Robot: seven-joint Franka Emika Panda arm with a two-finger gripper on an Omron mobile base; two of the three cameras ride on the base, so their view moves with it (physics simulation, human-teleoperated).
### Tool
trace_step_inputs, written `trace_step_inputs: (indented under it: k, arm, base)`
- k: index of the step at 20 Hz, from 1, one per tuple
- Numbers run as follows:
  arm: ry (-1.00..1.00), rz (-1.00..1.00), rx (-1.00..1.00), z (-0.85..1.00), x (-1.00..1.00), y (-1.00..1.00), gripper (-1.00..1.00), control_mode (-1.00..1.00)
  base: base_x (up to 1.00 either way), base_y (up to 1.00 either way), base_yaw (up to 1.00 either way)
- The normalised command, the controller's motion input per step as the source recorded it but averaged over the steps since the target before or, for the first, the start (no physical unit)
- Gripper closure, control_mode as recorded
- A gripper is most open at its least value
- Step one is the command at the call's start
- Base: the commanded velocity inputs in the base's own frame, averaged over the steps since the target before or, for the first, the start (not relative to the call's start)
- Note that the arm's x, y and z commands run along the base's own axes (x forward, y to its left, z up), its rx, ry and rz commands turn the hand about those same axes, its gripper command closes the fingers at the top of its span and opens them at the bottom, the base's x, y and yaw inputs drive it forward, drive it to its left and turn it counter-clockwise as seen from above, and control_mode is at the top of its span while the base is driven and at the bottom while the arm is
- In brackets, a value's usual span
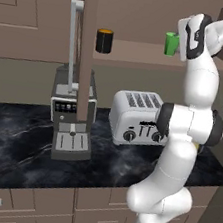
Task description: There is a tray on the dining counter. Grab the cup, mug, and pitcher and place them on the tray. The pitcher may be placed next to the tray if it cannot fit the tray.
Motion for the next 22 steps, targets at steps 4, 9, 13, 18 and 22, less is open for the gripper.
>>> trace_step_inputs:
  k: [4, 9, 13, 18, 22]
  arm:
    - [0.00, 0.00, 0.00, 0.00, 0.00, 0.00, 1.00, -1.00]
    - [0.00, 0.00, 0.00, -0.03, 0.00, 0.00, 1.00, -1.00]
    - [-0.03, 0.00, 0.00, -0.10, 0.00, 0.00, 1.00, -1.00]
    - [-0.08, 0.00, 0.00, -0.08, 0.00, 0.00, 1.00, -1.00]
    - [-0.11, 0.00, 0.03, -0.08, -0.03, 0.00, 1.00, -1.00]
  base:
    - [0.00, 0.00, 0.00]
    - [0.00, 0.00, 0.00]
    - [0.00, 0.00, 0.00]
    - [0.00, 0.00, 0.00]
    - [0.00, 0.00, 0.00]
